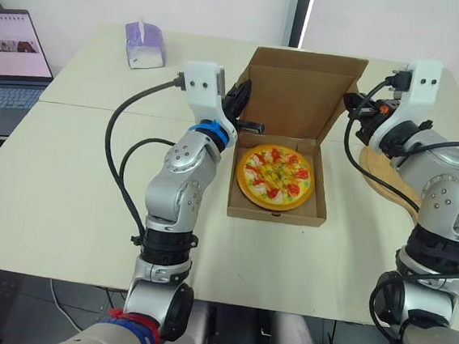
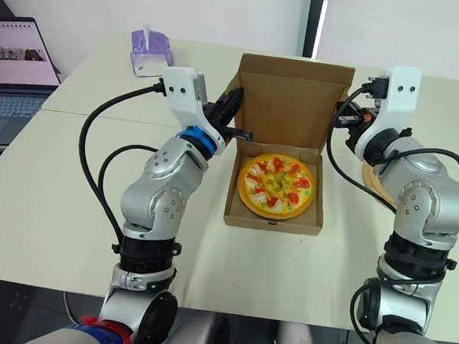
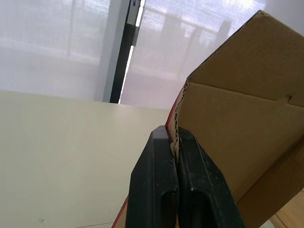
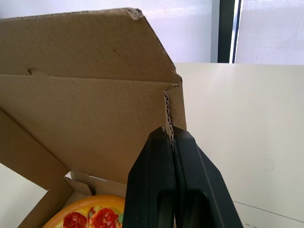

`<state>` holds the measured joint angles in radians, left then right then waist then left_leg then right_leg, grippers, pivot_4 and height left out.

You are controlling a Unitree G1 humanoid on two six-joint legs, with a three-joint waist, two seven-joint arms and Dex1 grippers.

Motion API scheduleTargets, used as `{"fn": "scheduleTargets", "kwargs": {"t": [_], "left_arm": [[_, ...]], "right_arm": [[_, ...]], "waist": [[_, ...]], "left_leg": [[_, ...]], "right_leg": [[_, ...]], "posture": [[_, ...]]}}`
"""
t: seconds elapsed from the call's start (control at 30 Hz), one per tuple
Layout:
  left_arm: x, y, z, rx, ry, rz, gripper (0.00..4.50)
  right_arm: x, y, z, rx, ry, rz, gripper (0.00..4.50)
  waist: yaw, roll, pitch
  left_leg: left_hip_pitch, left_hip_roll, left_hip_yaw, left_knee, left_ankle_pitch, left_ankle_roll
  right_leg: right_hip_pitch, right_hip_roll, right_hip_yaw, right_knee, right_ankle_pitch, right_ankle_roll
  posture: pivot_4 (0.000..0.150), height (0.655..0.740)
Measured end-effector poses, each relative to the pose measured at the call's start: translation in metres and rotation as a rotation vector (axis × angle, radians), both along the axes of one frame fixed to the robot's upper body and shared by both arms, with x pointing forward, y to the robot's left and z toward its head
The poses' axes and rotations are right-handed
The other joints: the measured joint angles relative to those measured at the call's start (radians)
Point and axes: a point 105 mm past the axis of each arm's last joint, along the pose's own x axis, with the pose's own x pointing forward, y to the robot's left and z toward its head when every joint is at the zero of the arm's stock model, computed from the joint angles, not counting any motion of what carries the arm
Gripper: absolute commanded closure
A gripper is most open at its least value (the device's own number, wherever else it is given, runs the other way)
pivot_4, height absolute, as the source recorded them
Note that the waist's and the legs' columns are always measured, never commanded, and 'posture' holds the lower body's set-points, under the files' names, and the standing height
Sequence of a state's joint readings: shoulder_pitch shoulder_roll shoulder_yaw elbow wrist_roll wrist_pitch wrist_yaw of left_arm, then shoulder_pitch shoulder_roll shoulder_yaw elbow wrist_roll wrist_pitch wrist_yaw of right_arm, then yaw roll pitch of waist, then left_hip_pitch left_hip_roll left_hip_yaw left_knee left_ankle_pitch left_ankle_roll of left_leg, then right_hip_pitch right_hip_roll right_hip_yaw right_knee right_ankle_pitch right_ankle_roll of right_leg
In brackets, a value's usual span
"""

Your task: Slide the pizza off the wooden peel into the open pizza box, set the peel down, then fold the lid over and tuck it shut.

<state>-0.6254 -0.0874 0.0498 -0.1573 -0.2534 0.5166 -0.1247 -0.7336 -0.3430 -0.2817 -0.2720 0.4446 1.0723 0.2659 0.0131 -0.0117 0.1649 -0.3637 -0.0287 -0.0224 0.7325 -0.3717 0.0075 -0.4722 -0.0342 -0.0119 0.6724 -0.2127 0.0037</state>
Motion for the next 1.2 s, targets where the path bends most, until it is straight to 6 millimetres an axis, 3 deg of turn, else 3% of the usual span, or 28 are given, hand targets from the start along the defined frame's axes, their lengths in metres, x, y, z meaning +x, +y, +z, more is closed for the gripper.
{"fn": "scheduleTargets", "kwargs": {"t": [0.4,0.97,1.2], "left_arm": [[-0.008,-0.006,-0.012,-0.025,-0.061,0.04,4.5],[-0.026,0.012,-0.024,0.044,-0.07,0.018,4.5],[-0.039,0.013,-0.034,0.113,-0.067,-0.031,4.5]], "right_arm": [[-0.009,-0.002,-0.004,-0.014,0.005,0.007,4.48],[-0.034,0.006,-0.003,0.061,0.043,0.115,4.48],[-0.046,0.003,-0.021,0.053,0.071,0.09,4.48]], "waist": [[0.009,0.0,0.0],[0.007,0.0,0.0],[0.007,0.001,-0.001]], "left_leg": [[0.0,0.0,0.0,0.0,0.0,0.0],[0.001,0.0,0.0,0.0,0.0,0.001],[0.002,0.0,0.0,0.0,-0.001,0.002]], "right_leg": [[0.0,0.0,0.0,0.0,0.0,0.0],[0.001,0.0,0.0,0.0,0.0,0.0],[0.002,0.0,0.0,0.0,0.0,0.0]], "posture": [[0.15,0.7251],[0.15,0.7251],[0.15,0.7251]]}}
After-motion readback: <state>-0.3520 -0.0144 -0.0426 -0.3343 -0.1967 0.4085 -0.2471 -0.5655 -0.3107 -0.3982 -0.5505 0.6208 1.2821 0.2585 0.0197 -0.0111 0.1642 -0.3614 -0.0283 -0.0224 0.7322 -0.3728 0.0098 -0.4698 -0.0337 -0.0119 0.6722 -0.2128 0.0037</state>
